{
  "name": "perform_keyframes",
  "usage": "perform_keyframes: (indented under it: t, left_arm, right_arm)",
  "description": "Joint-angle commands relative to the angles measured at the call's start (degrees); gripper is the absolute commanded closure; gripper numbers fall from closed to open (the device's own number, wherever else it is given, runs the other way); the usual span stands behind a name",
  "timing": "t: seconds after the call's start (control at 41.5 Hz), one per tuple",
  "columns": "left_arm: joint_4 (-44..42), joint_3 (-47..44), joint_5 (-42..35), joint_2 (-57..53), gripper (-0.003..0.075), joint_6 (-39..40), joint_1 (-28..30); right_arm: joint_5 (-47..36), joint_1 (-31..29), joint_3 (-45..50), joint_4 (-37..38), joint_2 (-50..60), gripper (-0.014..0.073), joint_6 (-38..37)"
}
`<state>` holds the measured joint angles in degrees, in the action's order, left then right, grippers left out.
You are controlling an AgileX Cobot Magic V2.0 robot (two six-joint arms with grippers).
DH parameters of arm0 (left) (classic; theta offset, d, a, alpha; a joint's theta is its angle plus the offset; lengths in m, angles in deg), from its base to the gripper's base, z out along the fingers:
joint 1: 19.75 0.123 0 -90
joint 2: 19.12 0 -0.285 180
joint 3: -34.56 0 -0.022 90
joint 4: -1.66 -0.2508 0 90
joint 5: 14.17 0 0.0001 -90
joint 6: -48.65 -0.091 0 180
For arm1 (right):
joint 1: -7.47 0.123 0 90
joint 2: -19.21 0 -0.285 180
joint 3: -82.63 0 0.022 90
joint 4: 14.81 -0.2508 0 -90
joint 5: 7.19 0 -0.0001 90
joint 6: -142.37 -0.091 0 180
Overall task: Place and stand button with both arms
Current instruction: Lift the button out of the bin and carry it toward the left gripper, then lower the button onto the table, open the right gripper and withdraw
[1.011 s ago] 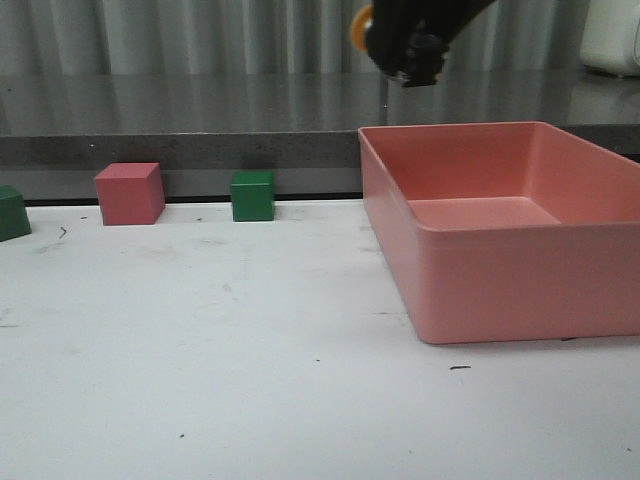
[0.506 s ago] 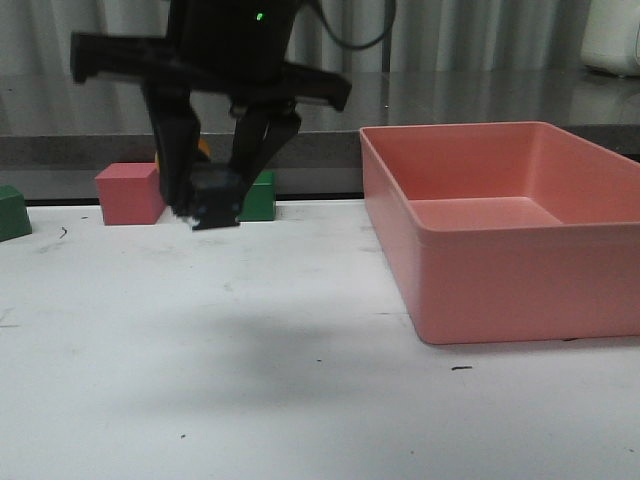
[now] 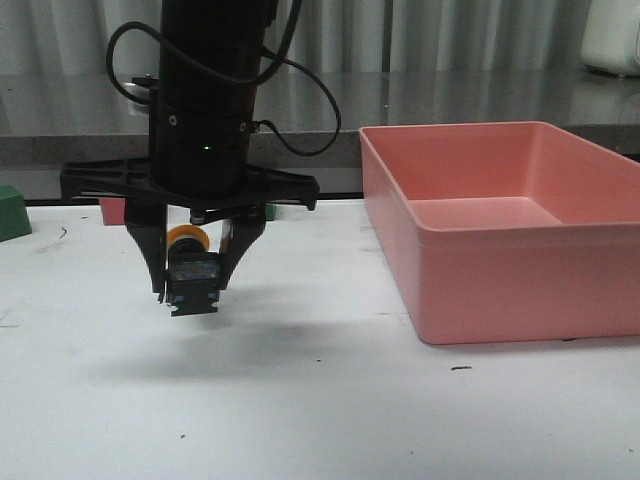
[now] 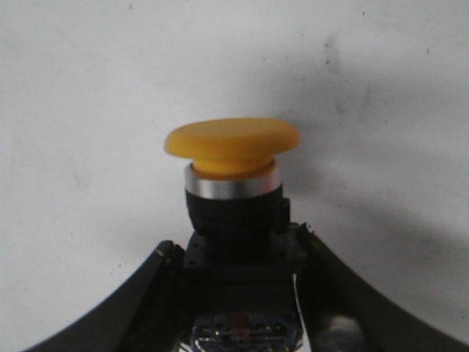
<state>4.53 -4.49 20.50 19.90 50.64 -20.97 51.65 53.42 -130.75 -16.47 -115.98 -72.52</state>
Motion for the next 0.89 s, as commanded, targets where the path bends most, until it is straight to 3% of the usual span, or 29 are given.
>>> perform_keyframes:
  t: [0.0,0.602,0.867]
  left_arm:
    - [0.2,1.8,-4.6,0.6,0.0354,0.2,0.0]
    - [0.2,1.8,-4.6,0.6,0.0354,0.2,0.0]
    - [0.2,1.8,-4.6,0.6,0.0354,0.2,0.0]
  right_arm:
    - [-1.1,-0.1,-3.4,1.7,2.1,0.0326,-2.7]
    - [0.7,-0.1,-5.1,1.3,-1.7,0.0320,-15.6]
    - [0.5,-0.1,-5.1,1.2,-1.7,0.0135,-15.6]
